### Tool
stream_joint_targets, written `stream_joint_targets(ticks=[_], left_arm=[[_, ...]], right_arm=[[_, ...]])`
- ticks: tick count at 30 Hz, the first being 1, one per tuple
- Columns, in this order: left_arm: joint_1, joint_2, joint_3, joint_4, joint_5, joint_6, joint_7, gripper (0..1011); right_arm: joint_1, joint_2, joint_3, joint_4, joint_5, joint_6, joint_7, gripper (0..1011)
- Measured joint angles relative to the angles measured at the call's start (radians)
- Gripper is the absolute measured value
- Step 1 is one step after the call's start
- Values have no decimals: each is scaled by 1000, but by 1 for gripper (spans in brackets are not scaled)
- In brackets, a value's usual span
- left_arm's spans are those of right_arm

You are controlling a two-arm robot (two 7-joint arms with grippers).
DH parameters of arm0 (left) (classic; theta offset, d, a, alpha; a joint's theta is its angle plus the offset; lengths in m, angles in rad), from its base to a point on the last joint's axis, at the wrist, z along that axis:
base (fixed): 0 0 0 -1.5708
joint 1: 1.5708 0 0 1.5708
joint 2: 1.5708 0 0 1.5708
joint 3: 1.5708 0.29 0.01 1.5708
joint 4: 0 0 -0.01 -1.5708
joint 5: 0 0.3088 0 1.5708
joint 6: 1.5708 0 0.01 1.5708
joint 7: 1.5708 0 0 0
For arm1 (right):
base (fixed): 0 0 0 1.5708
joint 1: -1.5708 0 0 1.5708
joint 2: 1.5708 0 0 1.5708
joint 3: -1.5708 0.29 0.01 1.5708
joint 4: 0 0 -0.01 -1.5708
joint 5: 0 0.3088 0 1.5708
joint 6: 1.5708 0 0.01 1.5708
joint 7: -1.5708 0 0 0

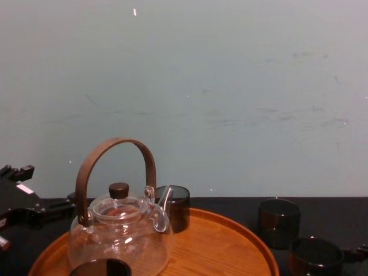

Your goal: Pick up the glass from the table and place it on the tray.

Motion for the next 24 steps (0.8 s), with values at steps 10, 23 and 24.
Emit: stream_joint_targets(ticks=[10,23,24], left_arm=[[0,0,0,0,0,0,0,1001],[0,0,0,0,0,0,0,1001],[0,0,0,0,0,0,0,1001]], right_arm=[[17,-8,-6,-2,-6,39,0,1002],[57,-33,-13,38,-8,44,2,1002],[59,-34,-14,40,-8,43,3,1002]])
